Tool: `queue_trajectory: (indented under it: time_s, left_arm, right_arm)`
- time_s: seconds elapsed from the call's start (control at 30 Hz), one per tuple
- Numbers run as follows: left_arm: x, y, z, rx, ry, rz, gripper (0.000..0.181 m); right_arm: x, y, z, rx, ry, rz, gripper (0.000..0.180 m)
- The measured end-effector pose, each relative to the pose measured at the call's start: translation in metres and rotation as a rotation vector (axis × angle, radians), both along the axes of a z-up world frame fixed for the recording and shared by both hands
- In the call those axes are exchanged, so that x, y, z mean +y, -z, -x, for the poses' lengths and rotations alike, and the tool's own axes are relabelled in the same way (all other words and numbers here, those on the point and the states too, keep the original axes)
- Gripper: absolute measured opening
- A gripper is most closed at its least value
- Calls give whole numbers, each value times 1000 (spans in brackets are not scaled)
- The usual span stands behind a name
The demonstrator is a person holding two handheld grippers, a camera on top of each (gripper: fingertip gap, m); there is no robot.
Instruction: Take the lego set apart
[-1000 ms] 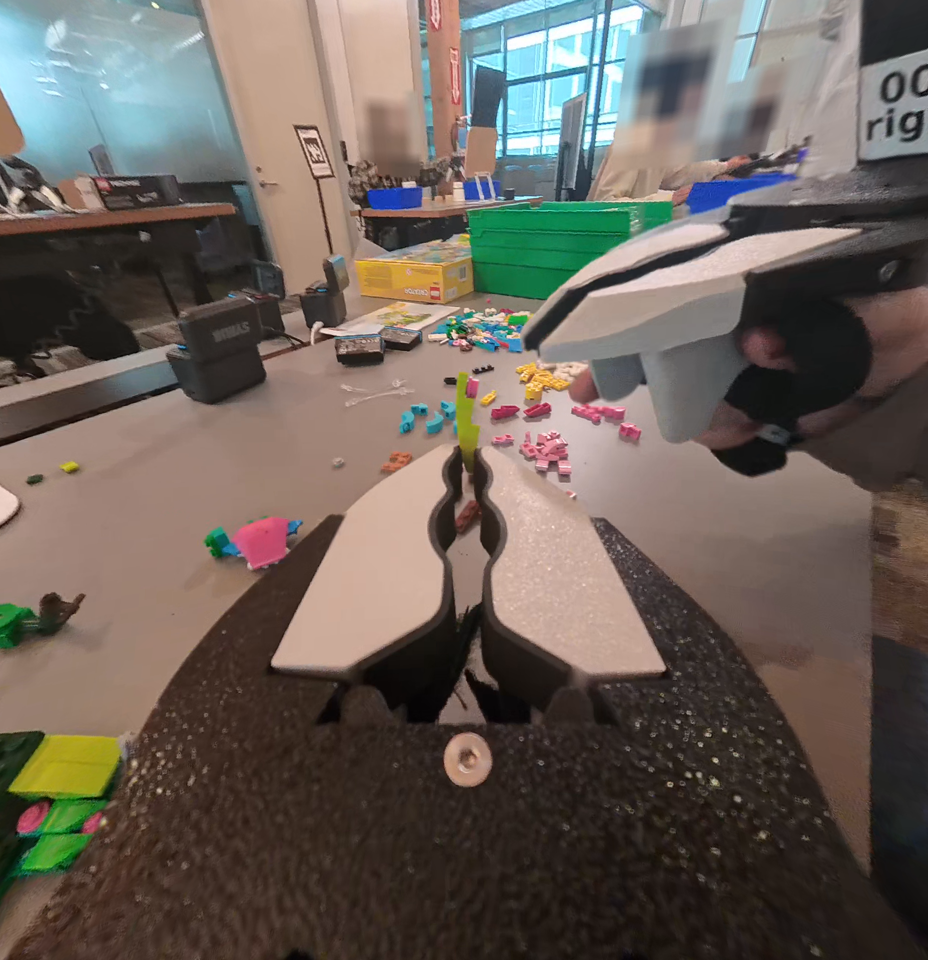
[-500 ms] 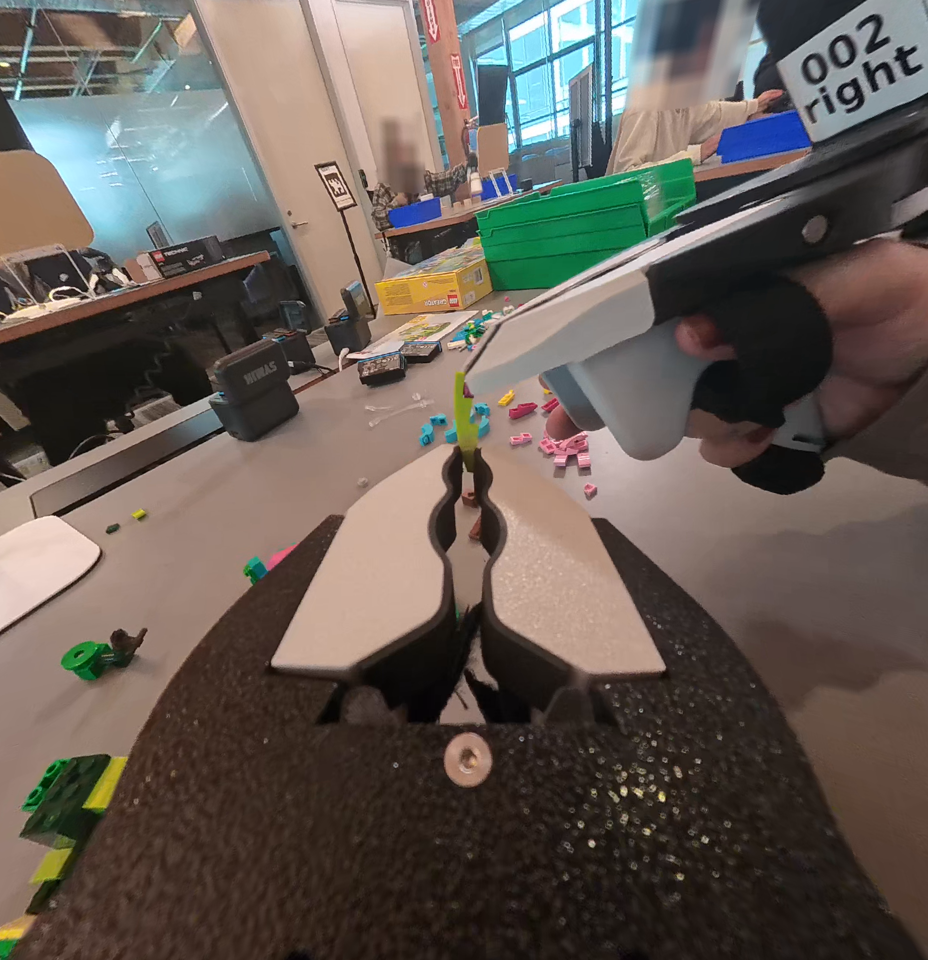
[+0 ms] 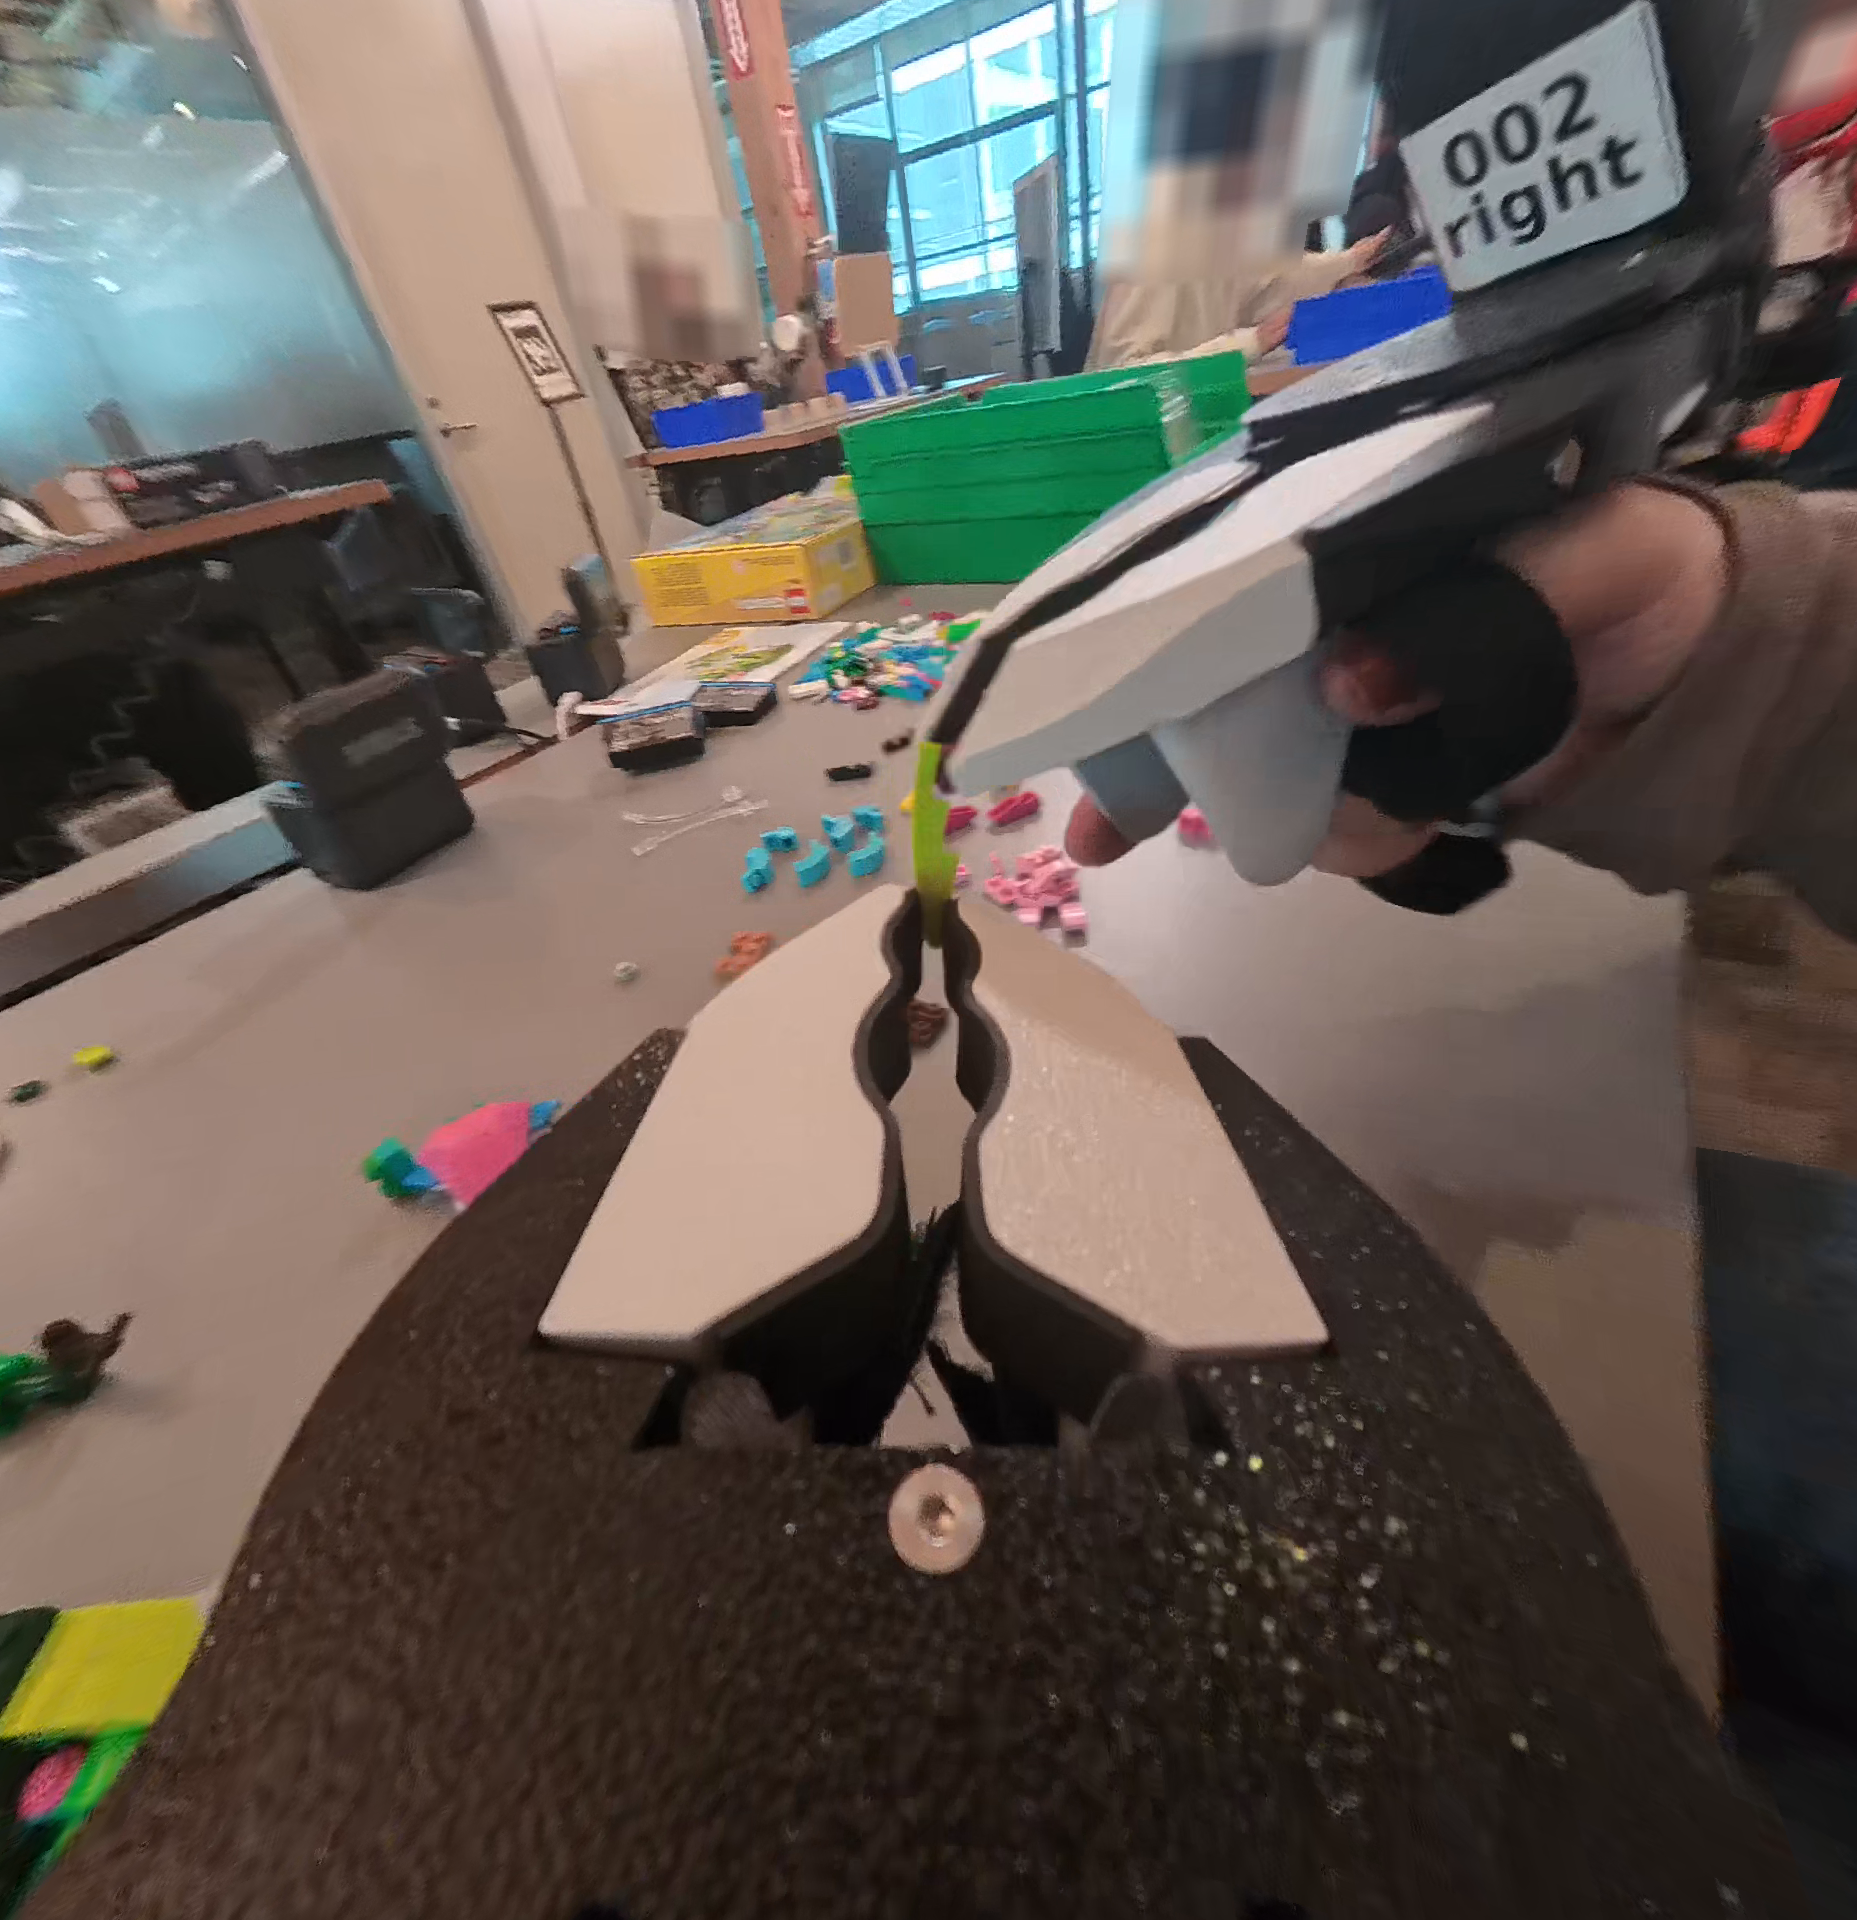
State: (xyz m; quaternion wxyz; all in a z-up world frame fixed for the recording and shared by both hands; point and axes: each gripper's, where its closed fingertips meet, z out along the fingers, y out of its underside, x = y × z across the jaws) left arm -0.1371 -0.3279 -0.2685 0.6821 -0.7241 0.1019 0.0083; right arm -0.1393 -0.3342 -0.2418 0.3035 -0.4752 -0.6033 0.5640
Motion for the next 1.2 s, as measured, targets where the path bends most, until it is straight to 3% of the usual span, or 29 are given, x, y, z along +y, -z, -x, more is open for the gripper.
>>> queue_trajectory:
  time_s: [0.17,0.27,0.43,0.67,0.8,0.93,1.2]
  left_arm:
    - [-8,-10,-6,-119,131,-3,3]
    - [-8,-10,4,-95,59,-1,3]
    - [-9,-2,31,-67,-91,37,3]
    - [-11,1,47,-94,-166,41,3]
    - [-15,0,53,-82,-182,47,3]
    - [-18,0,61,-93,-198,46,3]
    - [-18,4,61,-114,-182,51,3]
  right_arm:
    - [-11,7,-10,-3,-155,-181,5]
    - [-2,10,-11,-10,-146,-246,5]
    - [104,8,-27,-97,136,-603,5]
    - [150,74,-42,-427,27,-710,5]
    - [194,86,-53,-540,119,-755,5]
    - [200,91,-75,-632,58,-658,5]
    - [187,104,-92,-607,-128,-808,5]
